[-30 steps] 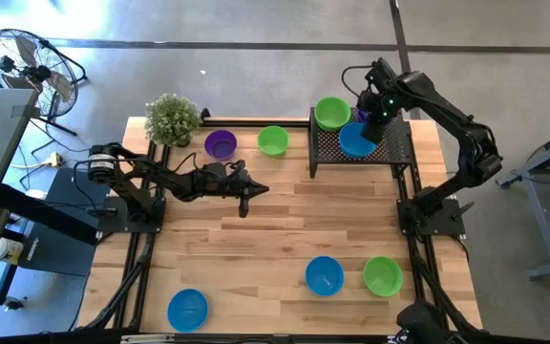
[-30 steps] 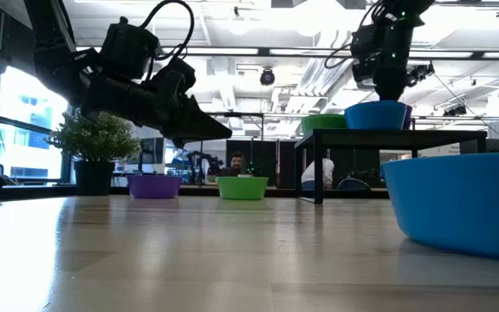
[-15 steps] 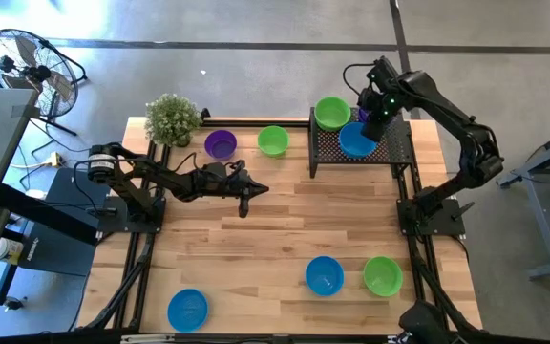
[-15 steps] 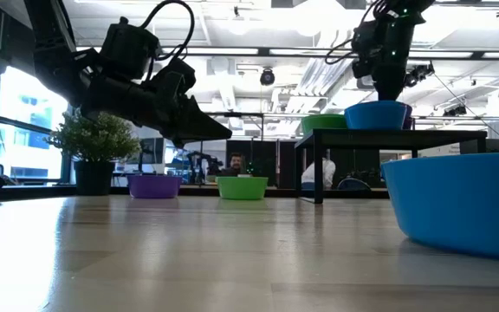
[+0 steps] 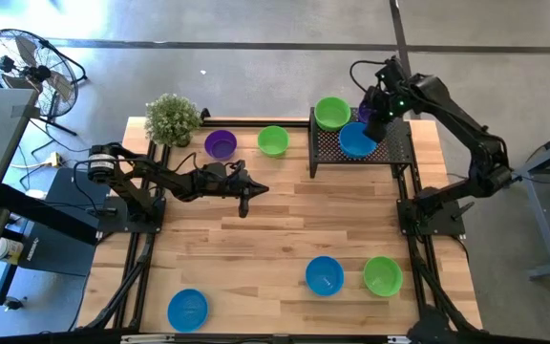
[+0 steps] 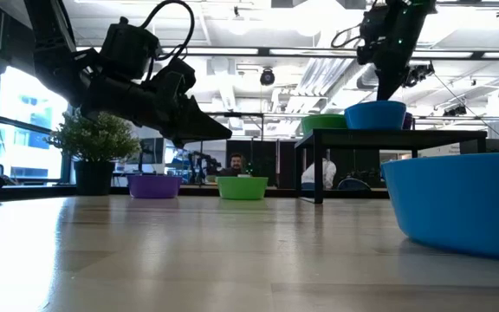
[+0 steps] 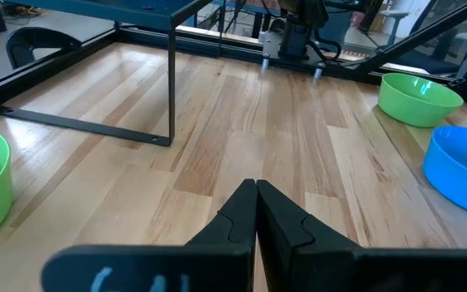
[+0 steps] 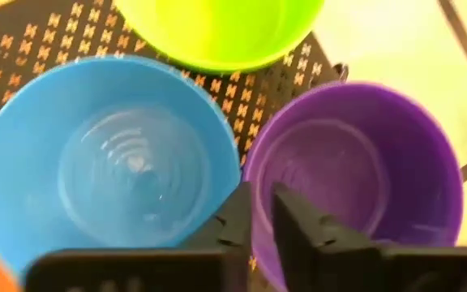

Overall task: Pick & Place Mini bowls
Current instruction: Stack the green bowl on the other green bowls on the shelf

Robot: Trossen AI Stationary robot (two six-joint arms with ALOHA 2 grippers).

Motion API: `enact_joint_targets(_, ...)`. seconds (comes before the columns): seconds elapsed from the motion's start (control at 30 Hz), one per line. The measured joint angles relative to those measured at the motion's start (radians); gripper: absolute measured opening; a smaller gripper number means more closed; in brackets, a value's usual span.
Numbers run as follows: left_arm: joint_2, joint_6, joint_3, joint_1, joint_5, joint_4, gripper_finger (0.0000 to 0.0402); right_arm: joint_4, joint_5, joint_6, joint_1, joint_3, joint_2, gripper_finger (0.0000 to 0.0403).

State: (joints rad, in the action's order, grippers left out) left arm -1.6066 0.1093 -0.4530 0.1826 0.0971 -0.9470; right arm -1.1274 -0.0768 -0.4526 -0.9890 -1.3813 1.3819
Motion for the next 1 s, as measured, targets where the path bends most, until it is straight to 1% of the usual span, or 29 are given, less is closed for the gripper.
enact_joint_targets(0.07,0.0,0.0,0.0,0.0,0.0,0.0,0.0,0.027,0.002,-0.017,0.0,0.019,0.0,0.0008)
enact_joint_targets(0.13,0.0,0.0,0.0,0.0,0.008,0.0,0.0,0.028,0.008,-0.024,0.001,0.027,-0.008,0.0009)
enact_joint_targets(0.2,0.0,-0.002,0.008,0.0,0.024,-0.016,0.0,0.062,0.003,-0.023,0.01,0.026,-0.044,0.0009)
enact_joint_targets(0.27,0.0,-0.001,0.023,0.0,0.023,-0.052,0.0,0.095,-0.035,-0.016,0.016,0.024,-0.098,0.0003)
enact_joint_targets(0.33,0.0,0.0,0.037,0.0,0.02,-0.099,0.0,0.122,-0.097,0.014,0.023,0.023,-0.147,0.0004)
enact_joint_targets(0.4,0.0,0.0,0.052,0.0,0.018,-0.14,0.0,0.143,-0.132,0.042,0.043,0.036,-0.198,0.0002)
enact_joint_targets(0.5,0.0,0.0,0.064,0.0,0.024,-0.184,0.0,0.218,-0.152,0.083,0.097,0.118,-0.298,0.0002)
enact_joint_targets(0.6,0.0,0.0,0.064,0.0,0.024,-0.19,0.0,0.307,-0.174,0.14,0.166,0.252,-0.398,0.0001)
enact_joint_targets(0.7,0.0,0.001,0.064,0.0,0.025,-0.19,0.0,0.408,-0.175,0.219,0.262,0.385,-0.501,0.0001)
enact_joint_targets(0.77,0.0,0.001,0.064,0.0,0.025,-0.189,0.0,0.441,-0.156,0.268,0.338,0.453,-0.56,0.0001)
enact_joint_targets(0.83,0.0,0.001,0.064,0.0,0.025,-0.189,0.0,0.433,-0.105,0.315,0.419,0.495,-0.608,0.0001)
enact_joint_targets(1.0,0.0,0.001,0.064,0.0,0.025,-0.189,0.0,0.308,0.09,0.463,0.635,0.487,-0.68,0.0001)
